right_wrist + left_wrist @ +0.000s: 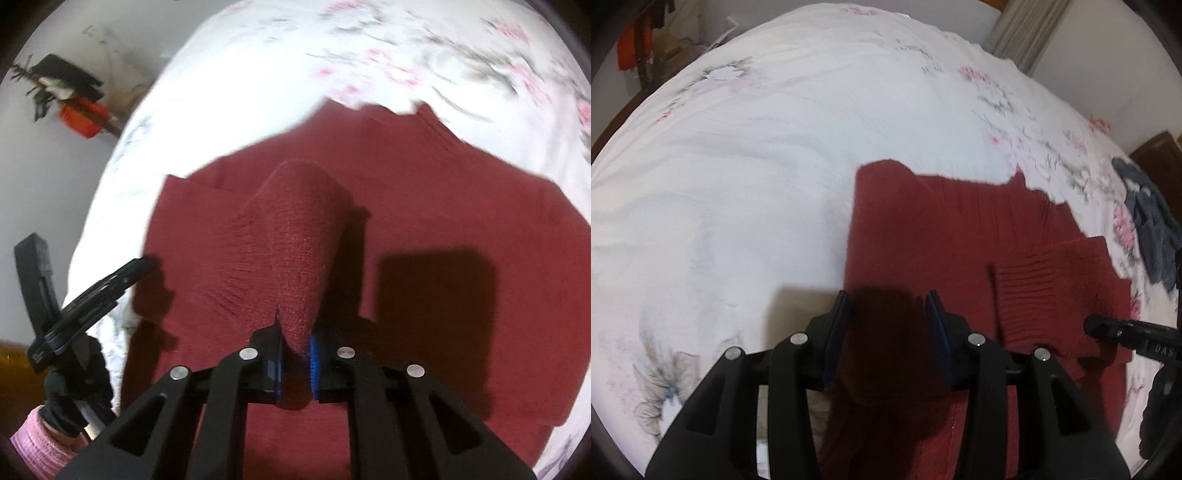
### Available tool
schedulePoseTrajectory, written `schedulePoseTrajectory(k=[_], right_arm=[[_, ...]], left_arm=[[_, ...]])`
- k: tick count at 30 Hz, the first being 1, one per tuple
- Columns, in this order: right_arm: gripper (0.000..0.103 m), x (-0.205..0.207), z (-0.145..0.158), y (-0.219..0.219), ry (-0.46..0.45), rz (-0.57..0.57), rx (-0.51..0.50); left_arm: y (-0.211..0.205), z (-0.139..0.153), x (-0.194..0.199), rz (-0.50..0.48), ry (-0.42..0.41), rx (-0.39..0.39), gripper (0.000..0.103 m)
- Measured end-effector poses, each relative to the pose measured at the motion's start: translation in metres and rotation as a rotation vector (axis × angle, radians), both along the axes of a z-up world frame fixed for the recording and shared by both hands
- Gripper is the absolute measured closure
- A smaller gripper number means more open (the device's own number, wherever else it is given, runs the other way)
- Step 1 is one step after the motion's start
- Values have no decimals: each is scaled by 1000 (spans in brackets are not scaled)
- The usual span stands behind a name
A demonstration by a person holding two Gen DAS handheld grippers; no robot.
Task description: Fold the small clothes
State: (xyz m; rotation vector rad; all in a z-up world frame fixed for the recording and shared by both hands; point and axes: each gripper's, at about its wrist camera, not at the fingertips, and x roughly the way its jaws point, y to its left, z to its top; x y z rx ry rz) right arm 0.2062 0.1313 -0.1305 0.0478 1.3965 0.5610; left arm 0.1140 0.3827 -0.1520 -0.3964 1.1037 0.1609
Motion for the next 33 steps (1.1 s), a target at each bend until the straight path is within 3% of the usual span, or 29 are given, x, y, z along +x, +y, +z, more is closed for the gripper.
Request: schedulePoseTrajectory(k=[3, 6, 10, 12, 18, 23, 24, 26, 28, 33], right_arm=[[88, 2, -19, -3, 22, -3, -24], [76, 4, -24, -5, 8, 5, -58], [68, -2, 14, -2, -138, 15, -117], [60, -7, 34, 4, -194, 69, -100], [53, -29, 18, 71, -118, 250, -60], [51, -29, -8, 90, -103, 267, -128], [51, -29, -11, 93, -104, 266, -135], [63, -28, -15, 95, -116, 268, -149], [90, -25, -14, 89, -134, 255, -157], [94, -10, 7, 45, -91, 102, 6]], left_arm=[[-6, -13, 6, -22, 34, 36, 61], [-2, -18, 7, -12, 42, 24, 59], [6, -4, 0, 23, 23, -31, 61], [9, 6, -5, 33, -5, -54, 61], [-8, 11, -5, -7, -7, -91, 60], [-13, 1, -3, -13, 13, -99, 59], [-13, -3, -2, -11, 20, -102, 59], [-14, -9, 1, -11, 29, -102, 59], [-13, -11, 1, -13, 31, -100, 59], [-12, -13, 3, -9, 34, -108, 58]])
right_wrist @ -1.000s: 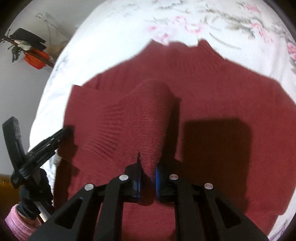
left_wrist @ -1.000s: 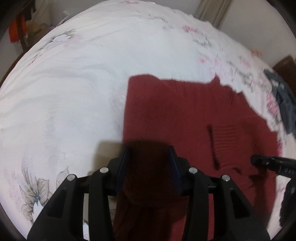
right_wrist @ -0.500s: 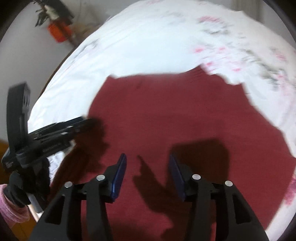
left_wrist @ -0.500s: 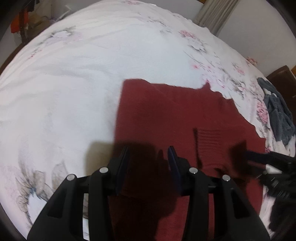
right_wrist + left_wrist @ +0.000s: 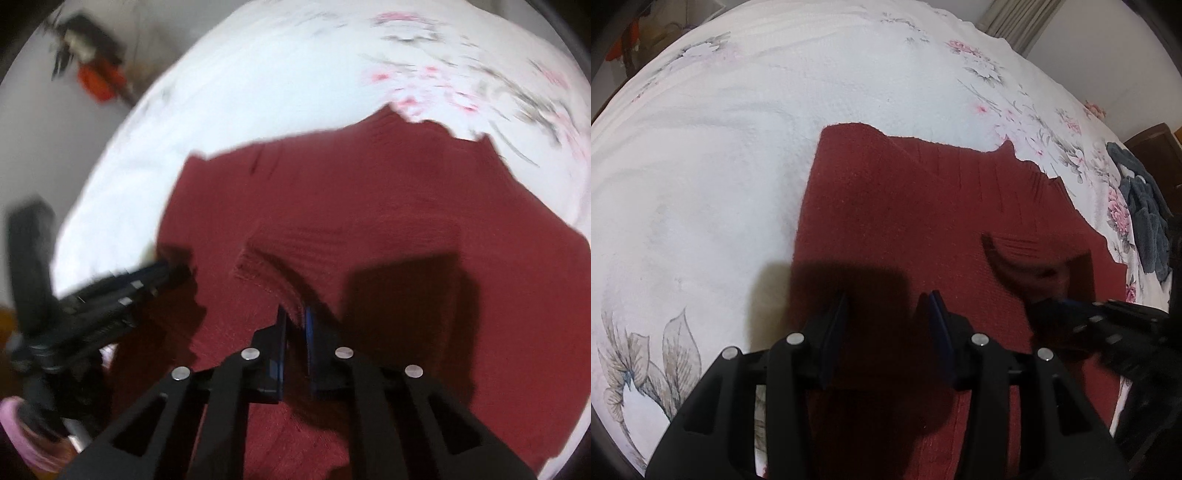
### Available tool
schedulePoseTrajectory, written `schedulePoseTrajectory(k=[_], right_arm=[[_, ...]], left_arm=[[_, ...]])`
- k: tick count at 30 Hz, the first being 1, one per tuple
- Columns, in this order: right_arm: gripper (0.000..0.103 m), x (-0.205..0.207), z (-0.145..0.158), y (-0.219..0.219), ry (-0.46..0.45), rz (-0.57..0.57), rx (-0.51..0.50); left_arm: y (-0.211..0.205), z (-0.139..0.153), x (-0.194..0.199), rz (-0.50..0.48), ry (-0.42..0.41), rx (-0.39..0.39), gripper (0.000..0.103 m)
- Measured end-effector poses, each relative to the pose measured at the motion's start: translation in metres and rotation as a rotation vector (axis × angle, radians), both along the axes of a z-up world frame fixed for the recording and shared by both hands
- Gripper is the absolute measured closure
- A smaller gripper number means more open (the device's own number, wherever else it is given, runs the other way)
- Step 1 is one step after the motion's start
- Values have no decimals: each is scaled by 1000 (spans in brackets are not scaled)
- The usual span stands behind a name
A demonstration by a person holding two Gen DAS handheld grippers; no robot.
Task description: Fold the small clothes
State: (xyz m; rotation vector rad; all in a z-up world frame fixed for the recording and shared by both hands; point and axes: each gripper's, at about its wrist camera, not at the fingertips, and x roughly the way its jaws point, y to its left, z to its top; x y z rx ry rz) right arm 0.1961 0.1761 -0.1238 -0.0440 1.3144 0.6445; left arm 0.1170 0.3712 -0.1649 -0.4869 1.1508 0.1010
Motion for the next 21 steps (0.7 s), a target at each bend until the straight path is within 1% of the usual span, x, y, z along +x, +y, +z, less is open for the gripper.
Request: schedulePoseTrajectory(k=[3, 6, 8, 11, 15, 17, 19, 21], right_arm=[[94, 4, 15, -37, 14, -103, 99], [94, 8, 24, -77, 21, -217, 160], [94, 18, 24, -95, 31, -283, 195], [94, 18, 18, -124, 21, -340, 174], [94, 17, 2, -163, 56, -412, 142], [93, 12, -10, -173, 81, -433, 133], [90, 8, -20, -186, 113, -451, 133], [85, 4, -27, -197, 138, -466, 154]], left_arm=[[-2, -1, 0, -4, -2, 9, 58], [-4, -1, 0, -7, -2, 23, 58], [-5, -1, -1, -8, -1, 32, 58], [-6, -2, 0, -4, 2, 39, 57], [-9, -3, 1, -9, 5, 56, 56], [-12, -3, 2, -13, 7, 66, 55], [-13, -3, 3, -14, 12, 73, 55], [-13, 0, 4, -11, 18, 74, 55]])
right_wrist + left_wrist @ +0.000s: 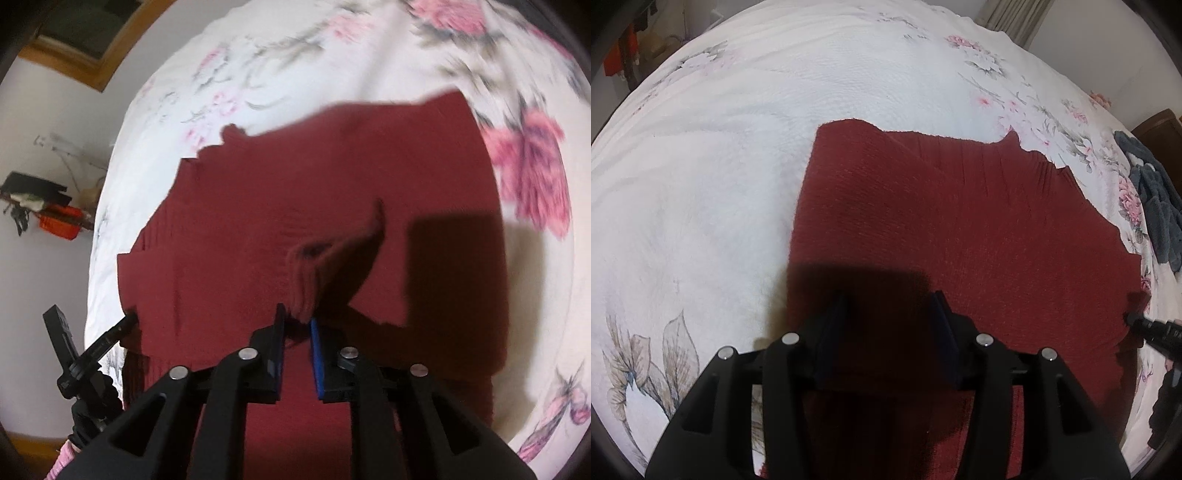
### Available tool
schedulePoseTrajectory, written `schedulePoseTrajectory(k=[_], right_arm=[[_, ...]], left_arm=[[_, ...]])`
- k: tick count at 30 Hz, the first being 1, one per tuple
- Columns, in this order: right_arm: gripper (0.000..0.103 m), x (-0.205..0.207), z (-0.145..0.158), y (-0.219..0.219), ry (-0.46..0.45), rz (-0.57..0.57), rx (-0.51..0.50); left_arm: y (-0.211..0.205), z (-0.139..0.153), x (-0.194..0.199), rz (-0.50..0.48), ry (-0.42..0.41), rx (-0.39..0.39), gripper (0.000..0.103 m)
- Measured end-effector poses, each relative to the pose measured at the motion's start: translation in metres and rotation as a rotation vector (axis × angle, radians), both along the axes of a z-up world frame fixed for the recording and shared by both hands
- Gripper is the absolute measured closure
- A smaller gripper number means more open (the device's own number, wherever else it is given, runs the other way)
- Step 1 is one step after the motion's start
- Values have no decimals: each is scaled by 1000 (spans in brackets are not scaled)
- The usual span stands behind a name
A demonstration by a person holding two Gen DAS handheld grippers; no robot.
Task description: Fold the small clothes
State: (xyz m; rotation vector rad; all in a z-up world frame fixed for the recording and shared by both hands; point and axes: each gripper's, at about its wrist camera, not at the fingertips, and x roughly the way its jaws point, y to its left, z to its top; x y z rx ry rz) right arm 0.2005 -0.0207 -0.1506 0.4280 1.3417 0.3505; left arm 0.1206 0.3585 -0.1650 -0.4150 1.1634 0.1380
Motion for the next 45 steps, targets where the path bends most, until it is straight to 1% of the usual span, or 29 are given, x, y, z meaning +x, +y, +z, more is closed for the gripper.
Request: schedulePoseTrajectory(k=[2, 3, 4, 5, 7, 9, 10, 11, 15, 19, 21, 23, 24, 26, 28, 30, 32, 33, 34, 36, 39, 42, 43, 44, 45], right_arm=[[71, -2, -1, -10, 2, -22, 35], [66, -1, -1, -14, -3, -31, 46], [58, 0, -2, -19, -4, -42, 55], [57, 2, -3, -22, -2, -52, 66], [59, 7, -7, -28, 18, -66, 81], [75, 11, -12, -33, 38, -72, 102], [87, 12, -13, -34, 43, -74, 112], [91, 12, -14, -36, 48, -76, 107], [92, 1, -11, -45, 61, -85, 106], [91, -4, -17, -45, 73, -68, 40], [90, -4, -18, -46, 78, -64, 42], [80, -7, -9, -47, 59, -62, 32], [77, -12, 0, -49, 36, -54, 34], [69, -21, 15, -52, 4, -32, 32], [62, -37, 32, -57, -23, -4, 15], [61, -63, 45, -62, -38, 40, 6], [55, -90, 52, -66, -39, 81, -2], [54, -102, 53, -68, -36, 98, -6], [52, -120, 54, -70, -27, 122, -11], [51, -159, 53, -79, -1, 151, -17], [49, -209, 47, -95, 51, 156, -23], [46, -250, 41, -110, 102, 158, -35], [44, -267, 37, -119, 131, 148, -26], [43, -275, 34, -123, 147, 142, -25], [43, -285, 30, -129, 165, 134, -29]], left_arm=[[-1, 7, 0, 12, -7, -1, 54], [-2, 11, 0, 12, -17, -1, 54], [-4, 14, 0, 8, -25, 0, 54], [-8, 17, 1, -1, -35, 5, 54], [-16, 21, 3, -25, -49, 12, 54], [-28, 21, 6, -58, -47, 13, 54], [-32, 20, 7, -67, -43, 13, 54], [-36, 17, 8, -74, -36, 11, 54], [-39, 1, 8, -73, 1, 8, 53], [-37, -4, 10, -69, 6, -6, 53], [-36, -2, 11, -65, 14, -11, 53], [-35, 4, 7, -58, 25, -10, 53], [-35, 7, 5, -55, 26, -12, 53], [-32, 19, -11, -55, 19, -23, 53], [-31, 31, -31, -66, 12, -18, 52], [-29, 42, -62, -80, 25, -2, 49], [-26, 47, -92, -85, 50, 1, 48], [-24, 49, -111, -85, 71, -3, 48], [-23, 50, -124, -83, 89, -5, 48], [-20, 51, -163, -82, 136, -3, 48], [-18, 49, -214, -68, 202, -14, 45], [-20, 40, -257, -68, 269, -15, 45], [-20, 37, -264, -67, 280, -24, 45], [-20, 34, -274, -61, 293, -41, 45], [-20, 29, -284, -48, 306, -70, 45]])
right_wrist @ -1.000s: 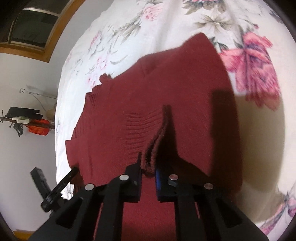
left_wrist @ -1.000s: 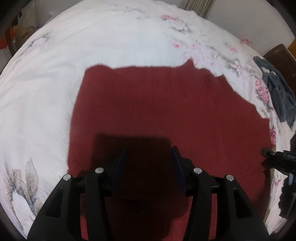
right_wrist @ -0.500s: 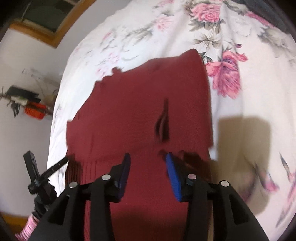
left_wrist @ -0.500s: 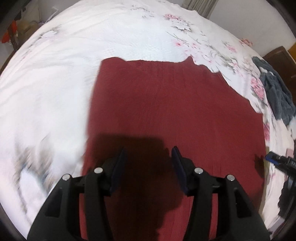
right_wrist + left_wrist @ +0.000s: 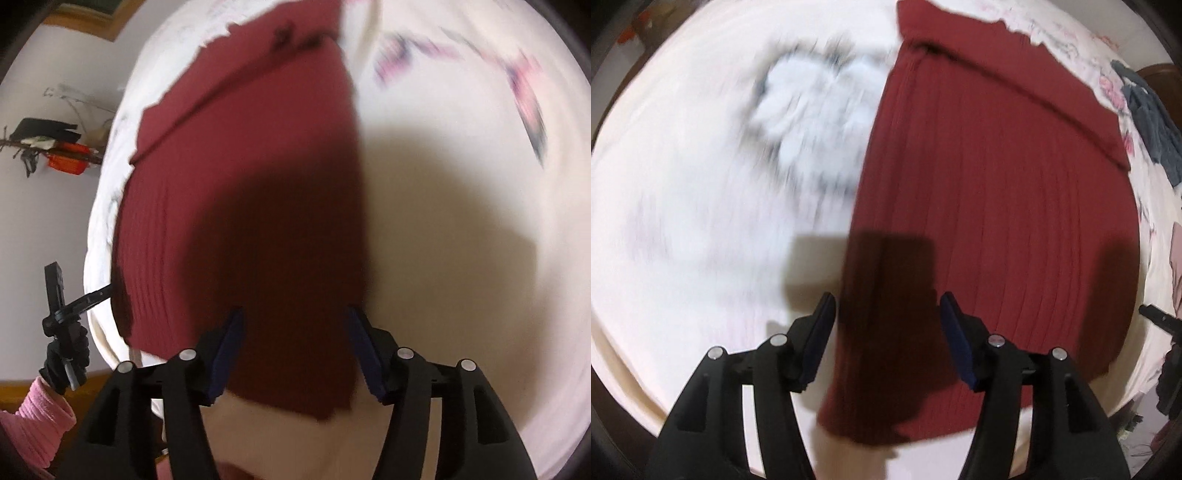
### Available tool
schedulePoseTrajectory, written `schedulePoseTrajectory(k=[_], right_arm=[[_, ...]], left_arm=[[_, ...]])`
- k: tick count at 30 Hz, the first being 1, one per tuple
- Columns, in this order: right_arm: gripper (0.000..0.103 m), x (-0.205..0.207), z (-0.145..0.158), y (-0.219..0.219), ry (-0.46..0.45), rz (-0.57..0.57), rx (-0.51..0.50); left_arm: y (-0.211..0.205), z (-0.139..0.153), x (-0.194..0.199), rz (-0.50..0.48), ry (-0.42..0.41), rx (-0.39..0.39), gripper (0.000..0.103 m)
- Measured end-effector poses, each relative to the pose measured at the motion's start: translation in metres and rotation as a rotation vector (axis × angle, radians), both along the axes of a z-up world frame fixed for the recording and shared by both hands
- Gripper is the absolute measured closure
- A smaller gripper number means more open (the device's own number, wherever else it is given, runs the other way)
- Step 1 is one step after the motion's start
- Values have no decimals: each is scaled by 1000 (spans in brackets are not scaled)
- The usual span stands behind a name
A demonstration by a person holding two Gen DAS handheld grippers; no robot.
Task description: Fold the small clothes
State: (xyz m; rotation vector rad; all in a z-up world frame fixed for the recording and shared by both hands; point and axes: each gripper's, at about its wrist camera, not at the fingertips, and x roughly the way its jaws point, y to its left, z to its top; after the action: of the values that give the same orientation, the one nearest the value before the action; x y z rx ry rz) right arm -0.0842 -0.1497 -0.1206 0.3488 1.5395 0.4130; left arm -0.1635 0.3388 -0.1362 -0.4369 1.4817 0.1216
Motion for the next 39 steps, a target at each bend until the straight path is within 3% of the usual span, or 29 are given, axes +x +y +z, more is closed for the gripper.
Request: schedulePoseTrajectory(k=[2, 5, 9, 16, 18, 23, 26, 29, 32, 36, 39], right_arm=[[42, -16, -11, -11, 37, -10, -34], [42, -29, -24, -18, 64, -17, -28], [42, -35, -36, -9, 82, 9, 8], [48, -35, -45, 19, 89, 51, 115], [50, -35, -49, 20, 97, 43, 132], [80, -33, -55, 20, 131, 21, 191], [93, -31, -53, 19, 137, 14, 230], [96, -25, -45, 20, 137, -5, 303], [96, -17, -29, 24, 110, 4, 365], [96, 2, -4, 22, 57, -20, 451], [96, 23, 9, 19, 17, -63, 500]], left_arm=[[-1, -7, -10, 18, 17, -32, 45], [-9, -17, -16, -2, 29, -15, 42], [-16, -21, -17, -5, 38, -6, 40], [-29, -27, -33, 20, 57, -93, 42], [-27, -29, -36, 40, 58, -113, 46], [-14, -31, -42, 84, 63, -134, 81], [-11, -26, -45, 76, 55, -155, 92], [-5, -20, -44, 61, 45, -169, 95], [3, -11, -45, 89, 12, -231, 96], [20, 15, -33, 139, -94, -350, 96], [22, 31, -24, 132, -169, -357, 96]])
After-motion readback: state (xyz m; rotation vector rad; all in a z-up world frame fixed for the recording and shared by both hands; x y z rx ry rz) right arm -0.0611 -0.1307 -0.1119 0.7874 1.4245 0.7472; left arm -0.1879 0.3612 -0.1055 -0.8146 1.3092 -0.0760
